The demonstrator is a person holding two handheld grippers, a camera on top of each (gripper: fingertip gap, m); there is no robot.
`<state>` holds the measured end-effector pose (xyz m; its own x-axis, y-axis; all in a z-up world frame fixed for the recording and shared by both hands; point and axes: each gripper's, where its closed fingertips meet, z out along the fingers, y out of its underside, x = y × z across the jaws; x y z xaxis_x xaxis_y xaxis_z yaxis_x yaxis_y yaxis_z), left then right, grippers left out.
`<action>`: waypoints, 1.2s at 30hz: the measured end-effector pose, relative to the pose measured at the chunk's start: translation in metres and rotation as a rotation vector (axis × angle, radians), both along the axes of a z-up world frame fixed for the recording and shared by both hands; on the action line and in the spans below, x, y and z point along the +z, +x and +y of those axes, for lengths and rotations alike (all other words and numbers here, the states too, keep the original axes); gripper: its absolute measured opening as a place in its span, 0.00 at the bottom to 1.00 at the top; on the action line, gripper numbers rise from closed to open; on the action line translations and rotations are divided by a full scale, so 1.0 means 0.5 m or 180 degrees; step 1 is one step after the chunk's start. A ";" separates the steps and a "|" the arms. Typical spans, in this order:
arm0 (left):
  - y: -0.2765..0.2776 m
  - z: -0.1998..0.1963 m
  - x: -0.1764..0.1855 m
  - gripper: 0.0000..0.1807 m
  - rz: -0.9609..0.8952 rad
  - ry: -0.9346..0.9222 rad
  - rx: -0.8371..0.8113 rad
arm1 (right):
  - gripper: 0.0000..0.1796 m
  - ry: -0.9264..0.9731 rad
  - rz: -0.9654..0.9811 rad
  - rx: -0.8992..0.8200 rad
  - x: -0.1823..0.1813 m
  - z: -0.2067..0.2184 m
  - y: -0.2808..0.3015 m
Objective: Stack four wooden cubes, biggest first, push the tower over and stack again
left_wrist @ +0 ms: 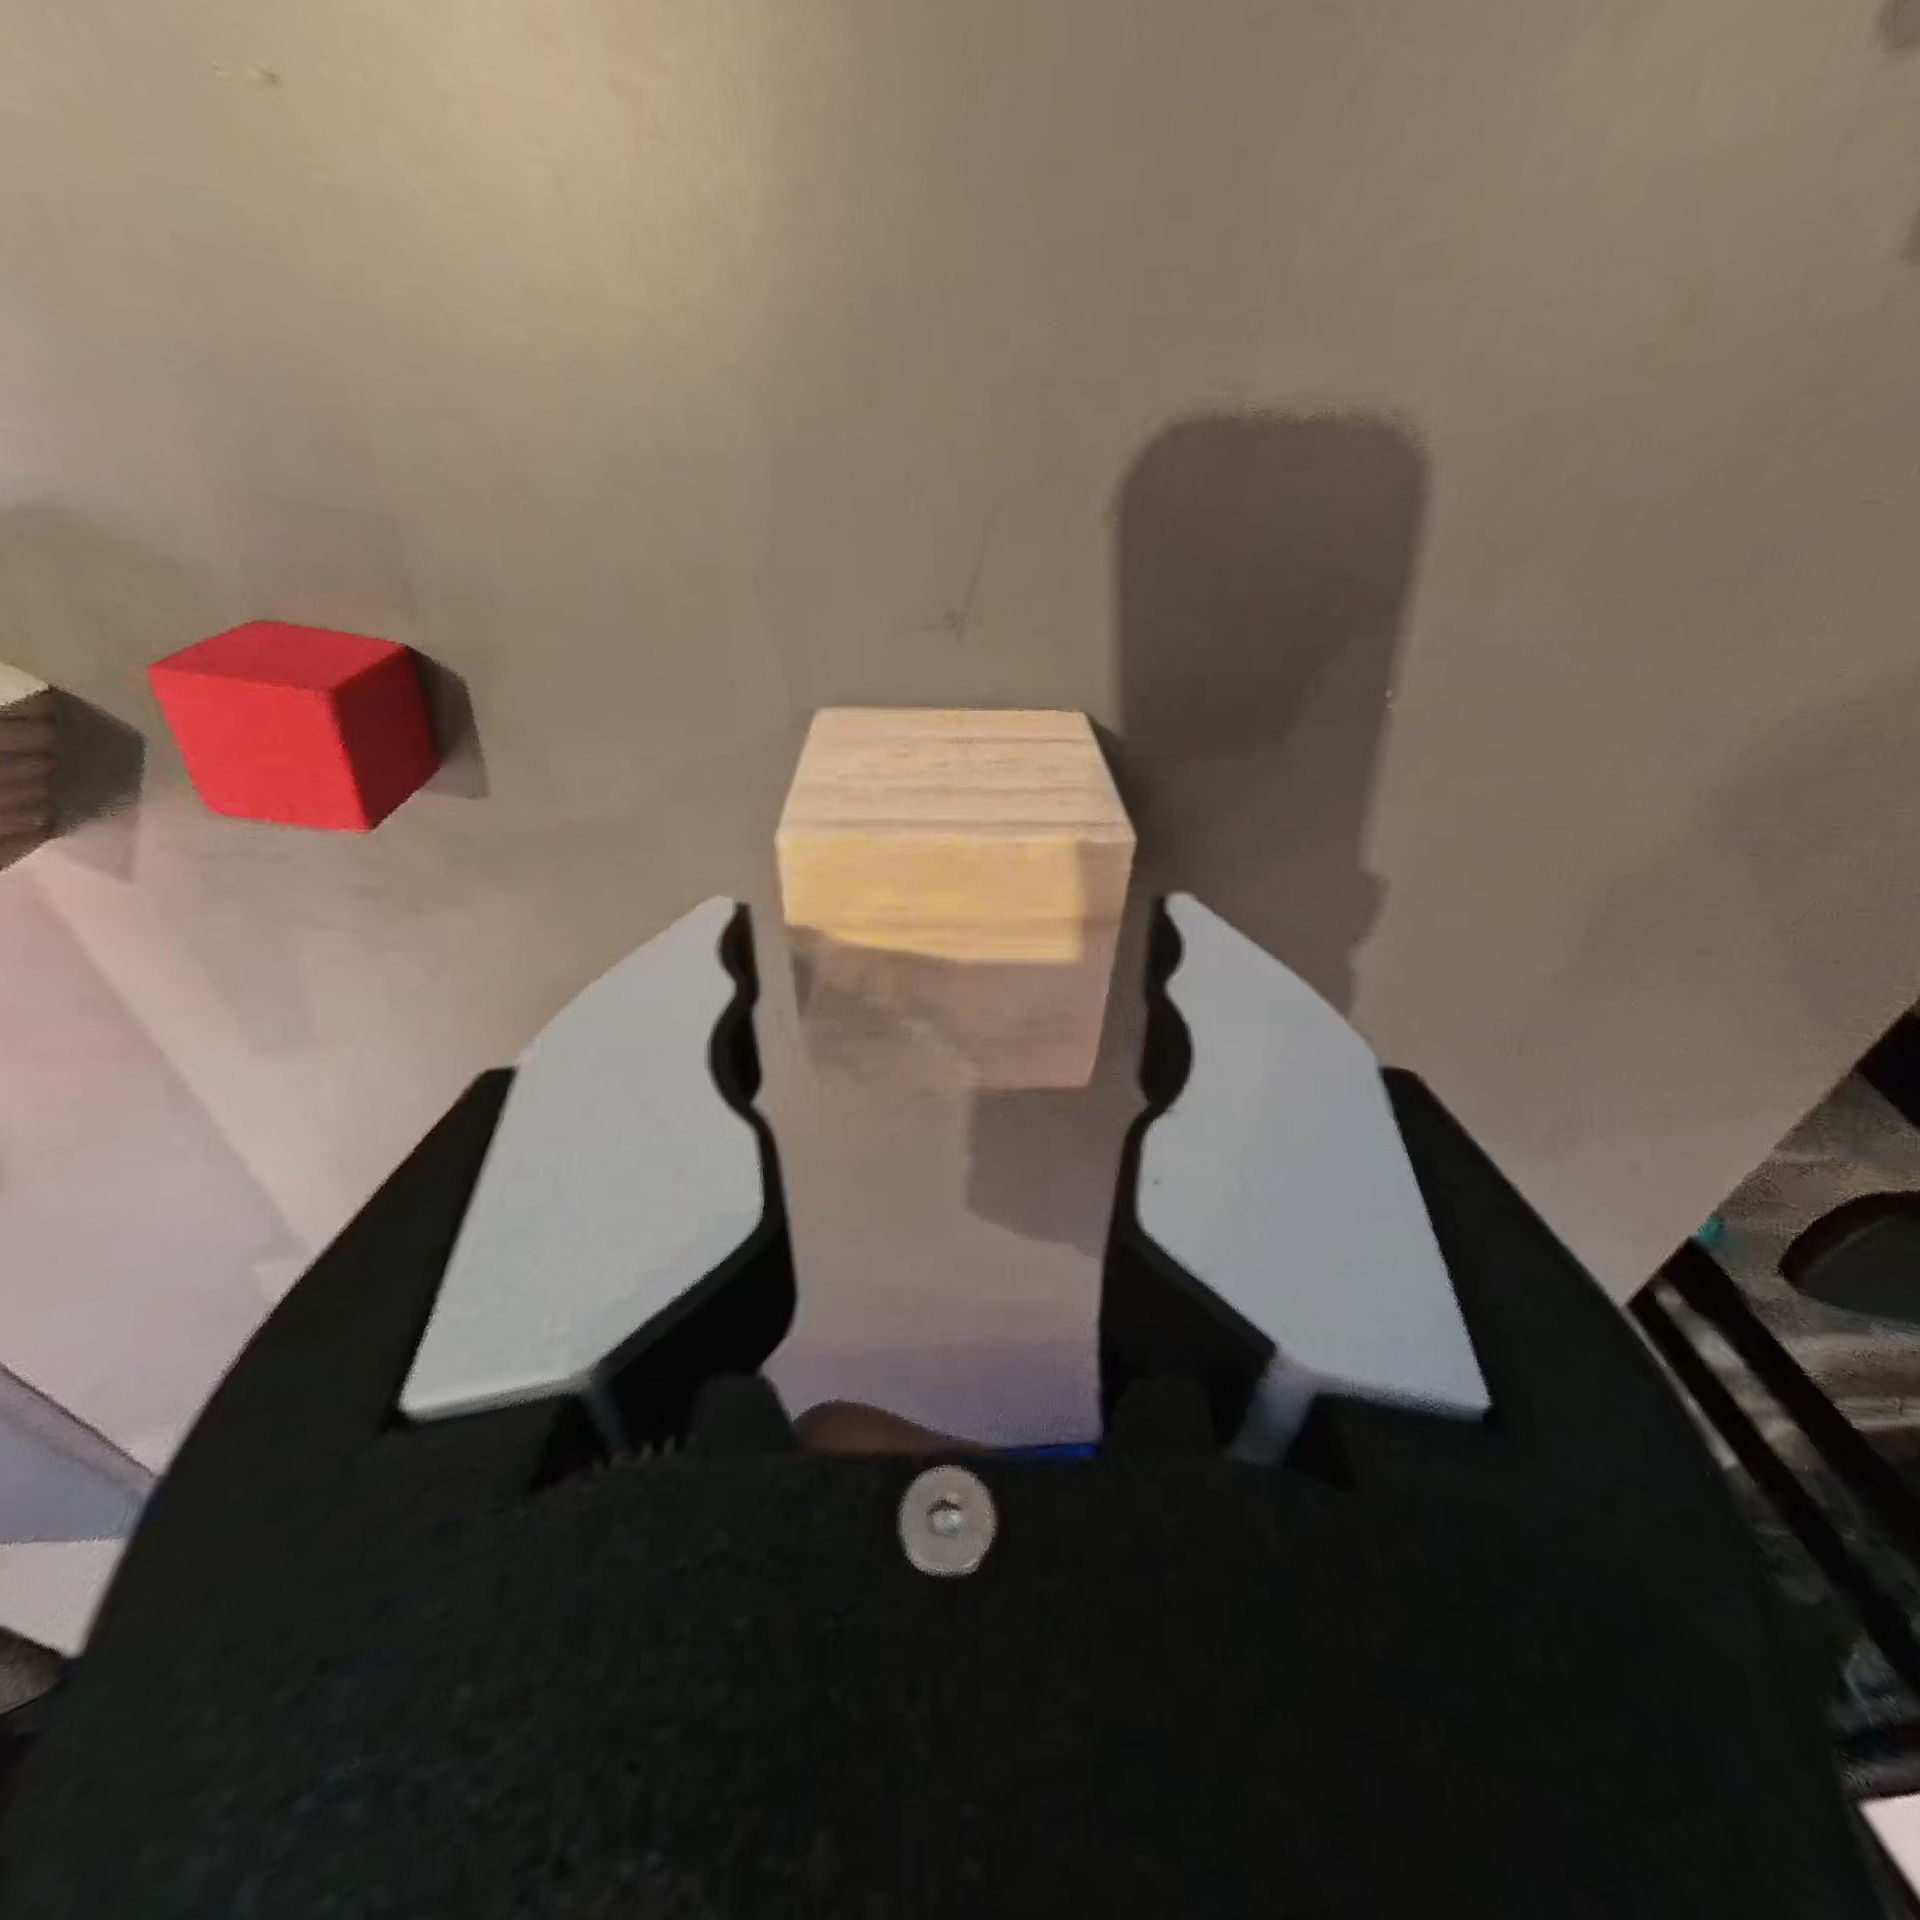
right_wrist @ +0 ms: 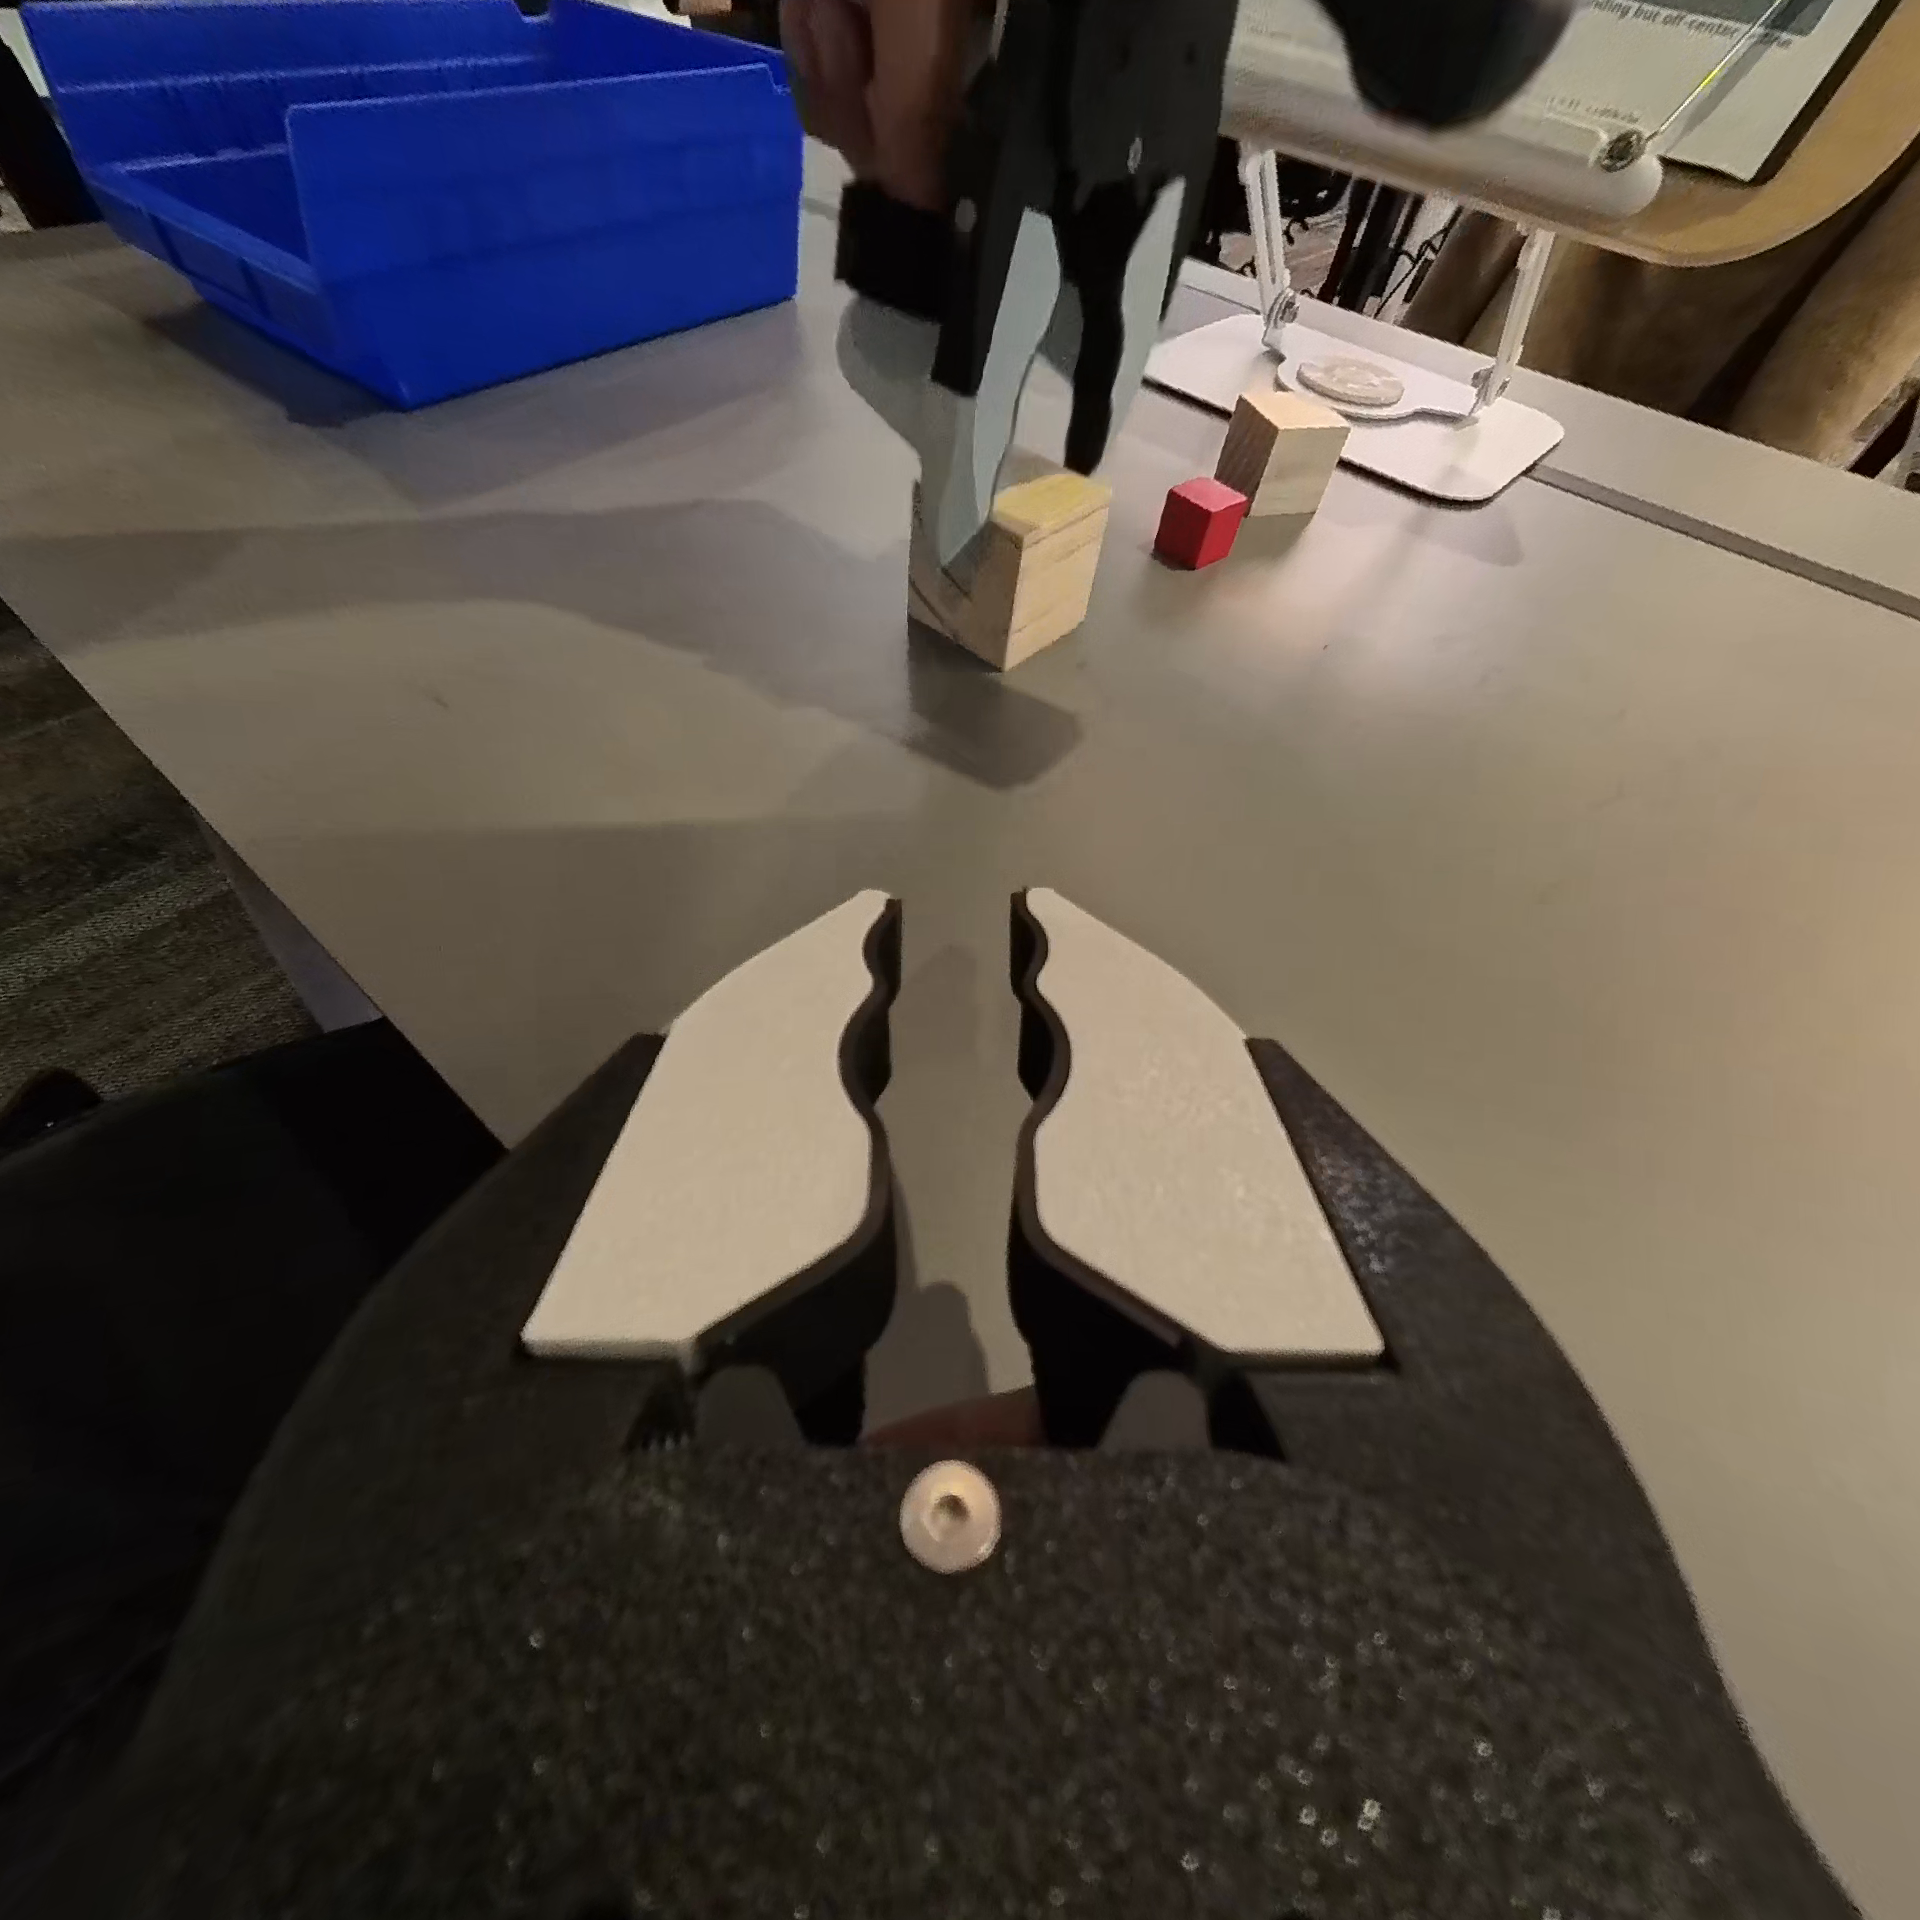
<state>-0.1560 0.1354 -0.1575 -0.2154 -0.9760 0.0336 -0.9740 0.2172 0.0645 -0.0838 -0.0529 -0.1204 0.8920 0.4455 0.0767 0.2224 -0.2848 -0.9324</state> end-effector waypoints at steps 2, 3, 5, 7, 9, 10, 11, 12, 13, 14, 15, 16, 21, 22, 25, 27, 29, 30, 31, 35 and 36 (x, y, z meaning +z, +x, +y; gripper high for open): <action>0.007 0.005 0.031 0.45 -0.0267 -0.0006 0.0114 | 0.11 -0.0006 0.0004 0.0001 0.000 0.000 0.000; 0.018 0.011 0.051 0.45 -0.0513 0.0005 0.0192 | 0.11 -0.0007 0.0009 0.0002 0.000 0.000 0.000; 0.049 0.053 0.096 0.47 -0.1112 0.0240 0.0480 | 0.11 -0.0009 0.0005 0.0008 -0.001 0.000 -0.001; 0.080 0.123 0.138 0.45 -0.1745 0.0602 0.1067 | 0.11 -0.0014 0.0000 0.0024 -0.003 0.000 -0.004; 0.096 0.195 0.161 0.43 -0.2187 0.0847 0.1817 | 0.11 -0.0029 -0.0018 0.0041 -0.008 0.002 -0.008; 0.096 0.230 0.162 0.42 -0.2298 0.1002 0.2134 | 0.11 -0.0038 -0.0033 0.0048 -0.011 0.003 -0.009; 0.095 0.258 0.156 0.39 -0.2338 0.1123 0.2354 | 0.11 -0.0046 -0.0051 0.0053 -0.014 0.004 -0.010; 0.101 0.276 0.144 0.39 -0.2335 0.1151 0.2477 | 0.11 -0.0052 -0.0071 0.0055 -0.017 0.004 -0.010; 0.108 0.290 0.127 0.39 -0.2291 0.1131 0.2564 | 0.11 -0.0051 -0.0093 0.0056 -0.018 0.004 -0.010; 0.114 0.301 0.104 0.39 -0.2181 0.1086 0.2628 | 0.11 -0.0045 -0.0112 0.0051 -0.019 0.005 -0.009; 0.118 0.314 0.081 0.40 -0.2034 0.1068 0.2679 | 0.11 -0.0039 -0.0128 0.0046 -0.019 0.005 -0.007; 0.121 0.328 0.060 0.42 -0.1907 0.1081 0.2722 | 0.11 -0.0034 -0.0143 0.0042 -0.019 0.006 -0.006; 0.146 0.373 -0.006 0.44 -0.1563 0.0976 0.2867 | 0.11 -0.0073 -0.0142 0.0024 -0.028 0.011 0.004; 0.145 0.376 -0.019 0.44 -0.1462 0.0975 0.2880 | 0.11 -0.0089 -0.0131 0.0024 -0.031 0.012 0.006; 0.142 0.373 -0.046 0.27 -0.1261 0.0953 0.2777 | 0.11 -0.0136 -0.0118 0.0037 -0.038 0.012 0.007; 0.140 0.365 -0.044 0.26 -0.1197 0.0920 0.2700 | 0.11 -0.0123 -0.0108 0.0044 -0.035 0.011 0.007; 0.136 0.359 -0.027 0.25 -0.1224 0.0971 0.2578 | 0.11 -0.0111 -0.0119 0.0049 -0.033 0.009 0.006; 0.134 0.352 -0.014 0.25 -0.1246 0.0968 0.2496 | 0.11 -0.0104 -0.0124 0.0053 -0.032 0.007 0.005; 0.134 0.342 0.002 0.25 -0.1290 0.0932 0.2382 | 0.11 -0.0092 -0.0128 0.0058 -0.029 0.005 0.003; 0.136 0.266 0.095 0.25 -0.1610 0.0698 0.1605 | 0.11 -0.0018 -0.0149 0.0071 -0.015 -0.003 -0.002; 0.132 0.237 0.119 0.25 -0.1668 0.0611 0.1352 | 0.10 -0.0002 -0.0152 0.0072 -0.012 -0.004 -0.003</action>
<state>-0.0900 0.2538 -0.0980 0.2451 -0.9575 -0.1517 -0.8852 -0.1573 -0.4378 -0.0853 -0.0552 -0.1263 0.8770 0.4656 0.1187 0.2731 -0.2797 -0.9204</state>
